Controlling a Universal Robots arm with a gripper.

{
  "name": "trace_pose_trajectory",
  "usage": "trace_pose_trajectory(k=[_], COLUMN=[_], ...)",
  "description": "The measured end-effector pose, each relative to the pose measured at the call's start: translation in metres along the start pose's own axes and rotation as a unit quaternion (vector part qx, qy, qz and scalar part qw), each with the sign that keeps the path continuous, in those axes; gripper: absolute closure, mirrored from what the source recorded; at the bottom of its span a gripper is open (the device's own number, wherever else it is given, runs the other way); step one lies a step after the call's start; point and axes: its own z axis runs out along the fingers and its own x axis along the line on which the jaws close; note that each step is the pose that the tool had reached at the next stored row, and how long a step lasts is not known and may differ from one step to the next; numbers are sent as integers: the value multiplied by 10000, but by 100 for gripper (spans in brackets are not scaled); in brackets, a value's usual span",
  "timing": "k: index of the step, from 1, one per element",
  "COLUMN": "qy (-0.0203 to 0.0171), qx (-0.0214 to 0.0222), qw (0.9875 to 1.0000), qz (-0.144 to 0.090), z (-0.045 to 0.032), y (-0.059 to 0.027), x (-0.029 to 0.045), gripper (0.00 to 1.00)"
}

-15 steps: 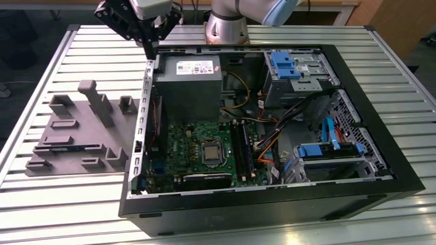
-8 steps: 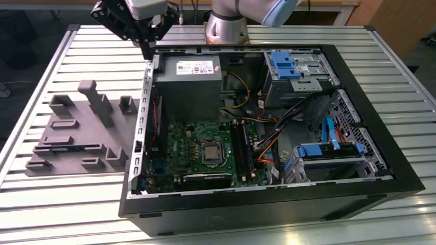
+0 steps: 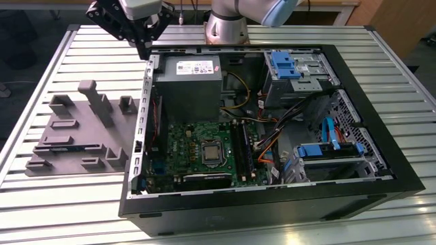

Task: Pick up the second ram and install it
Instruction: 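Reach for the second ram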

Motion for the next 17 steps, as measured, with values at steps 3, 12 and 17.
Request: trace_pose_trajectory(k=[3, 12, 17], qy=[0, 0, 0], qx=[0, 0, 0], qw=[10000, 10000, 10000], qz=[0, 0, 0], z=[0, 0, -1], y=[-2, -8, -12], x=[26, 107, 160], gripper=[89, 89, 89])
